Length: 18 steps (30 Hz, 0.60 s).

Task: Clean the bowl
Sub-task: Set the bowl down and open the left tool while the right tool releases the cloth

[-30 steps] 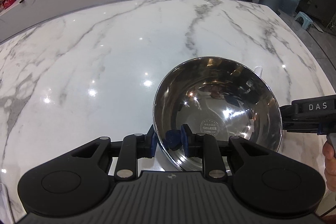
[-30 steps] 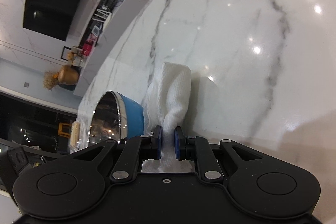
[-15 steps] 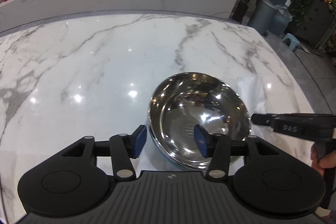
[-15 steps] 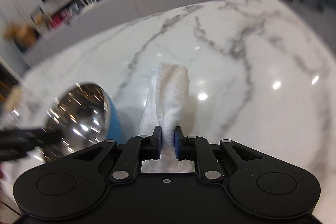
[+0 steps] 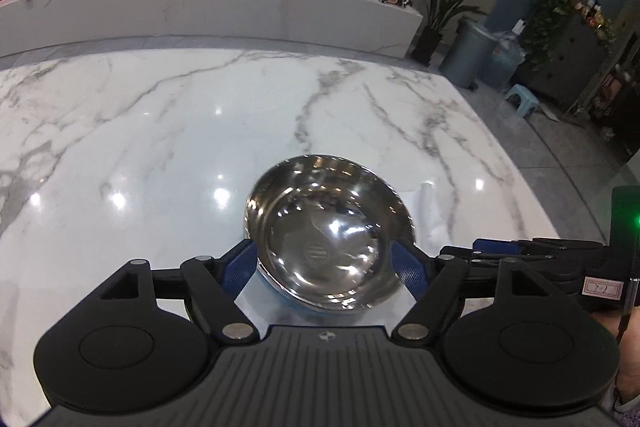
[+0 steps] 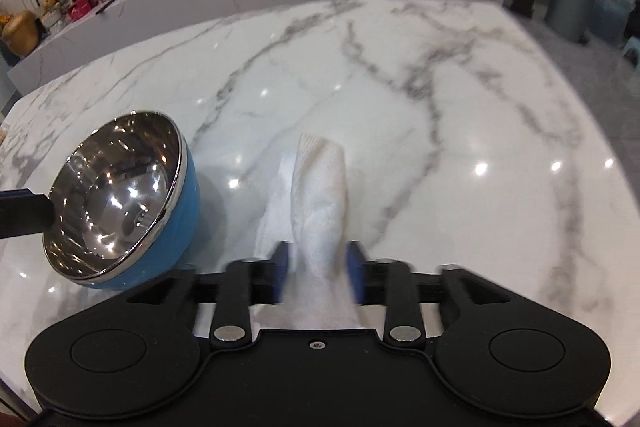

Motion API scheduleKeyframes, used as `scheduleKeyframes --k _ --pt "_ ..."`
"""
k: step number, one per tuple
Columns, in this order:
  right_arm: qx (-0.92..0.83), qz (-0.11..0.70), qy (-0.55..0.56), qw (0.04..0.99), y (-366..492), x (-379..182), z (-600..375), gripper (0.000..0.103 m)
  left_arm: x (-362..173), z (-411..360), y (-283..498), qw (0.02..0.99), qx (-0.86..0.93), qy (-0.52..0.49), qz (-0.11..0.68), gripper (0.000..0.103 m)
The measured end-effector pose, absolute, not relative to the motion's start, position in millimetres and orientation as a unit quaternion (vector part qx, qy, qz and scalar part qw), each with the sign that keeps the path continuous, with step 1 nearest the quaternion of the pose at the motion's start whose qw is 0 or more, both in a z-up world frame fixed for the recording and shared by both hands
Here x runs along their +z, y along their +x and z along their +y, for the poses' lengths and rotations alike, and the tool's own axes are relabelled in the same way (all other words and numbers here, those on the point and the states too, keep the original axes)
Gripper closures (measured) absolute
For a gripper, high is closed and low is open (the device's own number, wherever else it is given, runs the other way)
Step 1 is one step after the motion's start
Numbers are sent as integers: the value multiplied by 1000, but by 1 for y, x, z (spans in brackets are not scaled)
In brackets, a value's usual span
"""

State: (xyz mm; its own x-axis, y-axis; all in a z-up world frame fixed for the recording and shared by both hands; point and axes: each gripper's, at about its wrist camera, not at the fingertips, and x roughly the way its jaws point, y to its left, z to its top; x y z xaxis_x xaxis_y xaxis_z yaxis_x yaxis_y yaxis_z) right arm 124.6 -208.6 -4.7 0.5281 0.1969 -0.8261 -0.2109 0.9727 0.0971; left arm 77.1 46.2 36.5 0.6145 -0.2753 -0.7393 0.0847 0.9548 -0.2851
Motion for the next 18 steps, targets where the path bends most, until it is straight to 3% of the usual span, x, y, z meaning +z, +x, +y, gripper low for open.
scheduleKeyframes --k 3,8,12,18 --pt "115 464 -16 878 111 3 -211 53 36 42 67 897 -99 -105 417 25" --pt "120 447 -6 886 89 13 -216 36 40 35 51 912 -97 -83 390 16" --pt "125 438 -6 890 67 20 -216 28 44 37 41 918 -103 -92 371 16" --pt "130 402 -11 906 37 27 -213 27 40 39 22 925 -79 -103 357 16"
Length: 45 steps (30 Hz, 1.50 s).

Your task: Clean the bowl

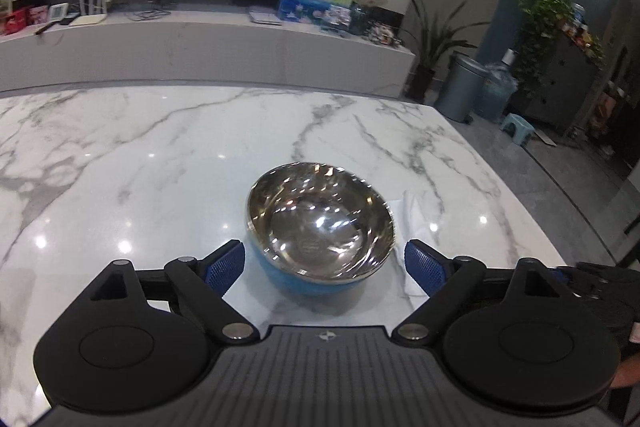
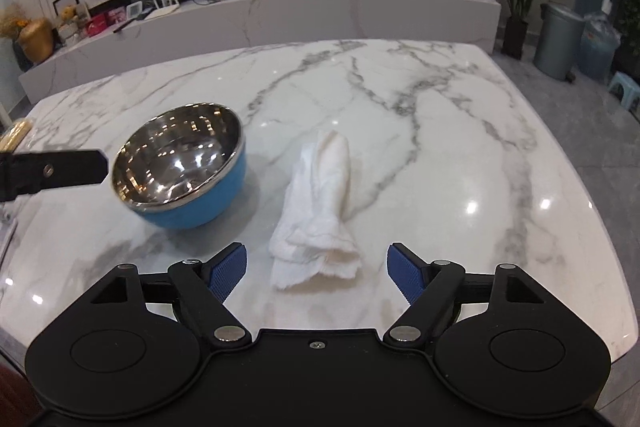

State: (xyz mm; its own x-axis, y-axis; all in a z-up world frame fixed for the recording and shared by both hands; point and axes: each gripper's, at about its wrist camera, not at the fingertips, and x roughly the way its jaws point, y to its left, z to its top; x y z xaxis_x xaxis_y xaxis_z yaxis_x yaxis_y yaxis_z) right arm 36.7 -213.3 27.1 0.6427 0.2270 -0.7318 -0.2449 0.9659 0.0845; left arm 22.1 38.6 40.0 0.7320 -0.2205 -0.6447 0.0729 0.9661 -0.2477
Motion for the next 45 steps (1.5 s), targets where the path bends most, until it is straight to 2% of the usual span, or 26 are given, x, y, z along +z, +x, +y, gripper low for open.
scheduleKeyframes --k 1,3,4,5,8,10,13,24,32,45 --pt "127 396 -9 909 33 27 -214 26 37 38 19 924 -73 -110 360 16" --pt "106 365 10 925 20 29 -219 12 31 35 11 922 -59 -121 363 16" --pt "101 351 17 931 14 29 -221 2 29 33 8 923 -57 -119 361 16" --pt "99 346 22 933 12 29 -222 1 28 31 5 924 -54 -117 359 16" --pt "90 328 60 939 1 28 -228 1 27 27 -3 929 -41 -120 349 13" --pt "93 311 56 944 -5 28 -224 1 27 27 -7 933 -38 -125 336 0" --pt "88 293 23 952 -12 26 -216 1 23 27 -12 939 -31 -127 317 0" --pt "69 305 14 950 -13 20 -209 1 8 12 -17 938 -19 -72 339 1" --pt "65 309 5 949 -11 15 -203 1 -1 15 -20 949 -16 -55 310 1" --pt "69 308 -2 949 -9 11 -201 1 -13 10 -20 944 5 -27 330 1"
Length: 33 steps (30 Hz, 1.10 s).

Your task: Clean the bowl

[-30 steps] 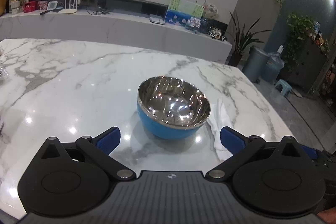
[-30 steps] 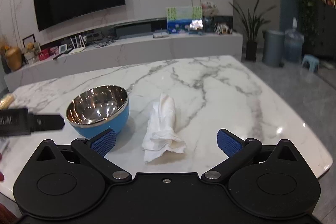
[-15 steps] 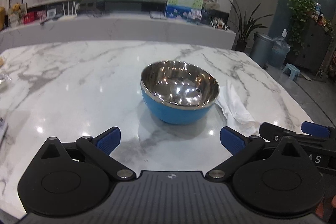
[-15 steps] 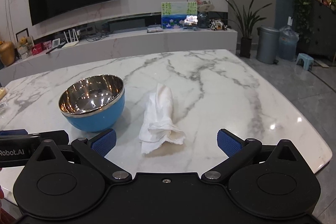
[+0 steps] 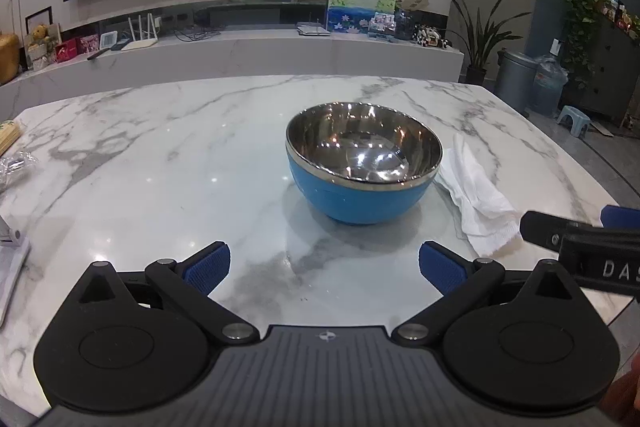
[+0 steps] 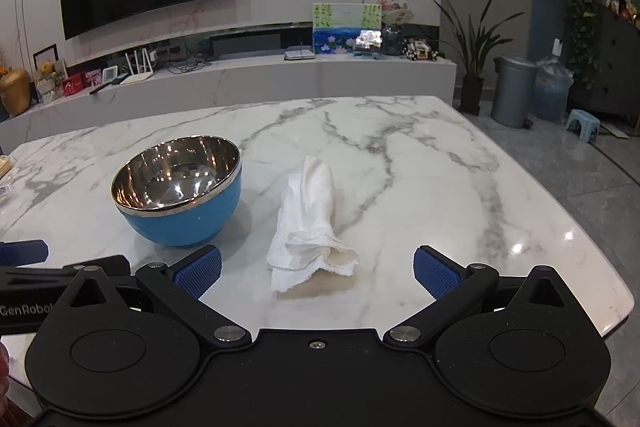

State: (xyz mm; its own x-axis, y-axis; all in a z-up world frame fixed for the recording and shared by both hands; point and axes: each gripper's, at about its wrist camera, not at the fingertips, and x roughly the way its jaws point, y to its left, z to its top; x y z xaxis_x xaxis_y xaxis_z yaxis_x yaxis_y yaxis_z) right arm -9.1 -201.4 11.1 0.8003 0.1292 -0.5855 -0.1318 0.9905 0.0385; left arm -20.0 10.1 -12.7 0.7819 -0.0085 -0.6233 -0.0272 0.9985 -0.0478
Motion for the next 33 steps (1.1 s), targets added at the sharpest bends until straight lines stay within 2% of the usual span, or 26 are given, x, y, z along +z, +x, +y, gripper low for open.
scheduleKeyframes --k 33 --pt "74 316 -9 946 3 6 -198 1 -14 9 -12 938 19 1 347 2"
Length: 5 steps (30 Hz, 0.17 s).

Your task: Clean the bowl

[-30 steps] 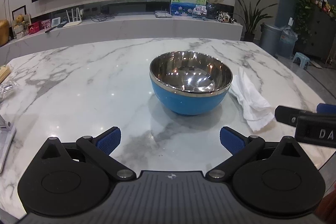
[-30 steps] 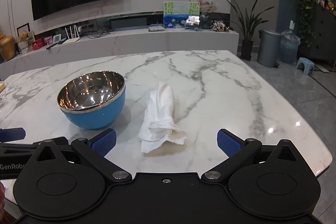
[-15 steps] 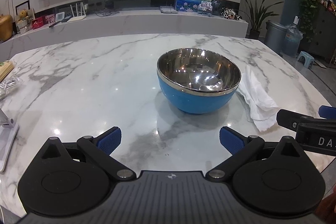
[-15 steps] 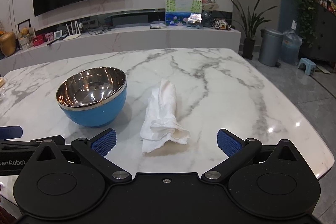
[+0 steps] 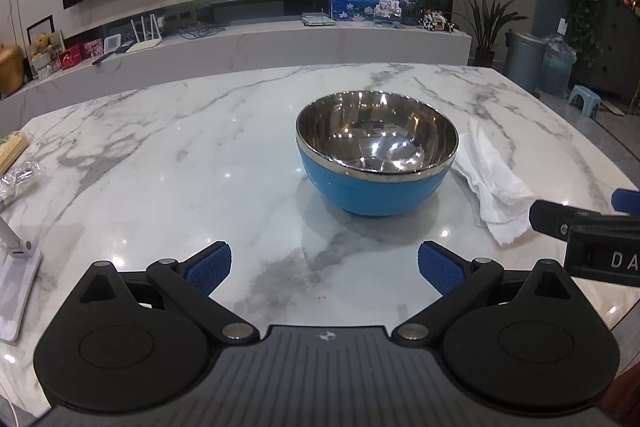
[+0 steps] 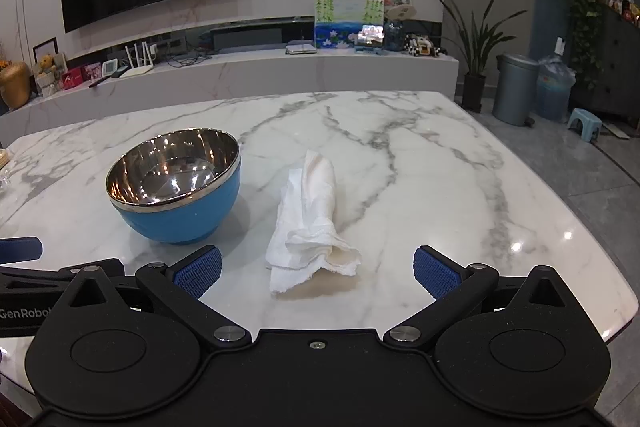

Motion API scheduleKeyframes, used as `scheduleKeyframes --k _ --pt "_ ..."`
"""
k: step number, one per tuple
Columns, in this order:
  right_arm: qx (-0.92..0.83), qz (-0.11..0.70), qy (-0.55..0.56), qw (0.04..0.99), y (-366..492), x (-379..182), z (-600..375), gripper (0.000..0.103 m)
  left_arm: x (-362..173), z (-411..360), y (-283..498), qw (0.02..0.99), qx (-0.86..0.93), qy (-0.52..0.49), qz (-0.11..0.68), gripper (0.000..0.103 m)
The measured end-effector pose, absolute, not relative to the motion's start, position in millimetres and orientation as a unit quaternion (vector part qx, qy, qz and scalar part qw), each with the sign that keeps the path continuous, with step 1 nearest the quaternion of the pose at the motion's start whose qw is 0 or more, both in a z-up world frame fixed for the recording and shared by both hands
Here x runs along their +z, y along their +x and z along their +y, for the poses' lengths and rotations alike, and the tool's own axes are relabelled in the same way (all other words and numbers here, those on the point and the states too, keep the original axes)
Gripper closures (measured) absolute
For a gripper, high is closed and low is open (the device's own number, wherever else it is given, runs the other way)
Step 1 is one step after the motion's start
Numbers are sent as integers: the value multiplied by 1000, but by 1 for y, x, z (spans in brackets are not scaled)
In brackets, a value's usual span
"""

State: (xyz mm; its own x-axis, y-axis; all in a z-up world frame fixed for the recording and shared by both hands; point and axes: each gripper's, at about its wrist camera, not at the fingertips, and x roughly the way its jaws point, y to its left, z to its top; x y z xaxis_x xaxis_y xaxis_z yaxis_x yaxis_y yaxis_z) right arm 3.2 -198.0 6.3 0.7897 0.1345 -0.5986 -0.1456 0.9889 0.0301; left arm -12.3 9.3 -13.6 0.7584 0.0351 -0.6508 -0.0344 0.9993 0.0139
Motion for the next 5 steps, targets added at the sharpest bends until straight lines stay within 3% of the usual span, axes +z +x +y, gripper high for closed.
scheduleKeyframes --k 5 --pt "75 316 -10 946 4 6 -198 1 -13 11 -12 937 20 -5 349 2"
